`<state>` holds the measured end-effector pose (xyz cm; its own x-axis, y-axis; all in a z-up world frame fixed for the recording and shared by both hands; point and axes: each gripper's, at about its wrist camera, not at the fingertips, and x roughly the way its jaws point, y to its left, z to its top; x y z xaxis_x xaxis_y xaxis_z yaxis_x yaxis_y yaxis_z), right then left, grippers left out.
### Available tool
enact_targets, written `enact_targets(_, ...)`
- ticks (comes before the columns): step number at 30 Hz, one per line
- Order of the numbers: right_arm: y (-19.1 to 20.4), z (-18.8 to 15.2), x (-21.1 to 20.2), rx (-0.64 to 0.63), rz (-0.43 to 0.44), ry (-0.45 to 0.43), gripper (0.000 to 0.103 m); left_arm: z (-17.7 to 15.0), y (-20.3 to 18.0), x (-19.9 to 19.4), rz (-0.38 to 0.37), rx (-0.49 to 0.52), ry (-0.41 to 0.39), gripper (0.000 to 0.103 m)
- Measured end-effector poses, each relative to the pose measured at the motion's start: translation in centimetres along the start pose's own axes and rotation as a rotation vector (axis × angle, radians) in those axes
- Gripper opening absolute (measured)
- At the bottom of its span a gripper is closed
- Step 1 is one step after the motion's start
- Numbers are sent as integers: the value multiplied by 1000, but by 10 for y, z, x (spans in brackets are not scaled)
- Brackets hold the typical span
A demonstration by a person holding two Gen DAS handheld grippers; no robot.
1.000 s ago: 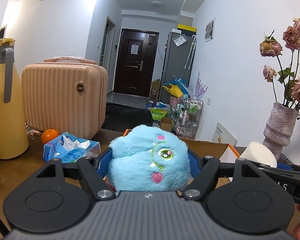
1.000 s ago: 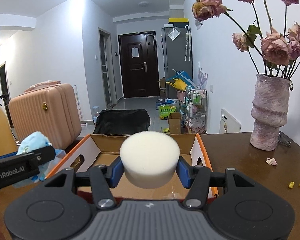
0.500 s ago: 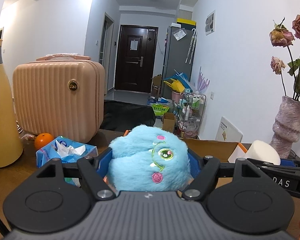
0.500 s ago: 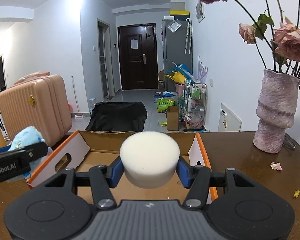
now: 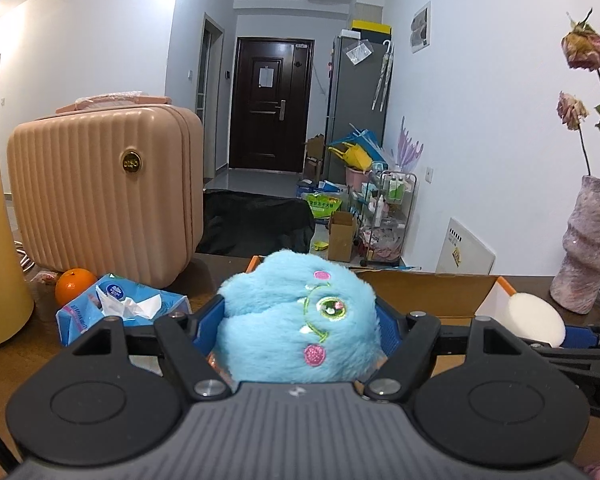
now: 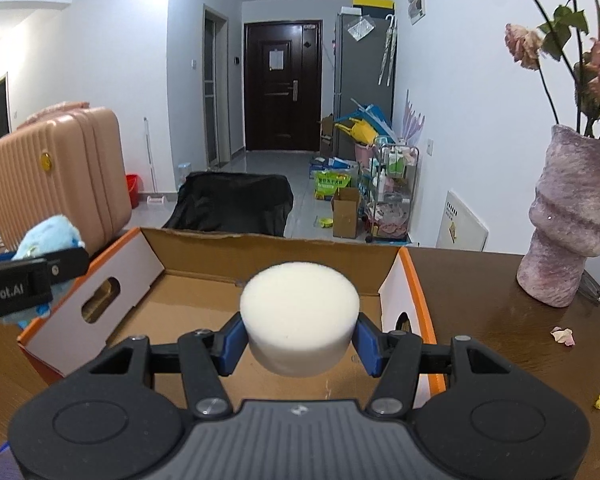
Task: Organize soft objects
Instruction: 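Carry the white sponge and blue plush over the cardboard box with both grippers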
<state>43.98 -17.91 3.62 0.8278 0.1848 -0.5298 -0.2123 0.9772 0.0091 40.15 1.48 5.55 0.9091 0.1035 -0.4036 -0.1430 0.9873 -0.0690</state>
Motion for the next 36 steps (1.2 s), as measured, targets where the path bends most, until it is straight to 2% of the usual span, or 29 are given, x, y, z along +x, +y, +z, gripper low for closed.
enact_targets(14, -2, -15, 30, 1, -25, 60, 56, -13, -8, 34, -15, 49, 70, 76)
enact_targets(36, -2, -34, 37, 26, -47, 14, 57, -31, -16, 39, -53, 95, 37, 76)
